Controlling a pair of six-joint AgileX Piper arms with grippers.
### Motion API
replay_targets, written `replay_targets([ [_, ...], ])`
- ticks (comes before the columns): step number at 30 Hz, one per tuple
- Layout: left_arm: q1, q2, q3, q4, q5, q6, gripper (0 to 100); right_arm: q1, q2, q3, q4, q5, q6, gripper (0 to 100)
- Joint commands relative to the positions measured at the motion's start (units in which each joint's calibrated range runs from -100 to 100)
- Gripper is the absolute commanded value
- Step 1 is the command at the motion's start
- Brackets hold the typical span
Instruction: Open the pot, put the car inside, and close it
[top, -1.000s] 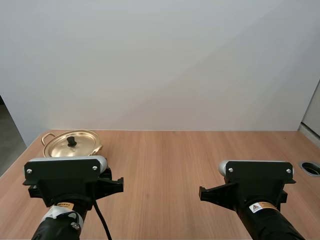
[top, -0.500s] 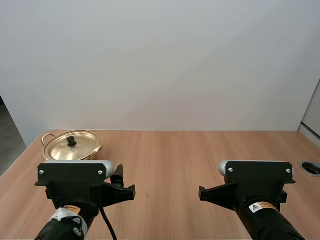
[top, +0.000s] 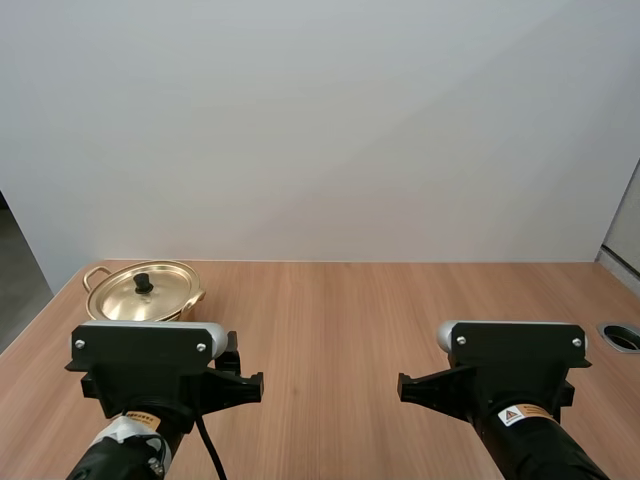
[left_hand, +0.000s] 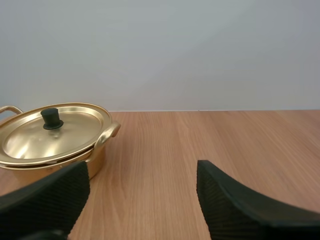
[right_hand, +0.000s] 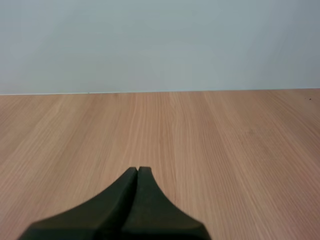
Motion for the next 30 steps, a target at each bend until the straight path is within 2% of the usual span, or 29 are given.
replay_targets([
  [1, -0.02, 0.00, 0.00, 1.26, -0.65, -0.52, 100, 0.01, 0.02, 0.00, 0.05, 0.05, 0.01, 0],
  [3, -0.02, 0.00, 0.00, 3.54, -0.81, -2.23, 100, 0.01, 0.02, 0.00, 0.05, 0.05, 0.01, 0],
  [4, -0.02, 0.00, 0.00, 4.39, -0.81, -3.09, 90, 0.01, 0.02, 0.00, 0.05, 0.05, 0.01, 0],
  [5, -0.02, 0.00, 0.00, 4.59, -0.81, -3.28, 69, 0.01, 0.02, 0.00, 0.05, 0.05, 0.01, 0],
  [7, -0.02, 0.00, 0.00, 4.59, -1.02, -3.28, 16, 0.01, 0.02, 0.00, 0.05, 0.05, 0.01, 0],
  [8, -0.02, 0.00, 0.00, 5.54, -1.23, -2.98, 1, 0.01, 0.02, 0.00, 0.05, 0.05, 0.01, 0],
  [11, -0.02, 0.00, 0.00, 12.07, -1.04, -4.05, 1, 0.01, 0.02, 0.00, 0.05, 0.05, 0.01, 0],
  [13, -0.02, 0.00, 0.00, 16.32, -1.66, -8.73, 1, 0.01, 0.02, 0.00, 0.05, 0.05, 0.01, 0],
  [19, -0.02, 0.00, 0.00, 14.85, -1.39, -18.56, 0, 0.01, 0.02, 0.00, 0.05, 0.05, 0.01, 0],
  [30, -0.02, 0.00, 0.00, 14.97, -1.39, -18.66, 0, 0.01, 0.02, 0.00, 0.05, 0.05, 0.01, 0],
])
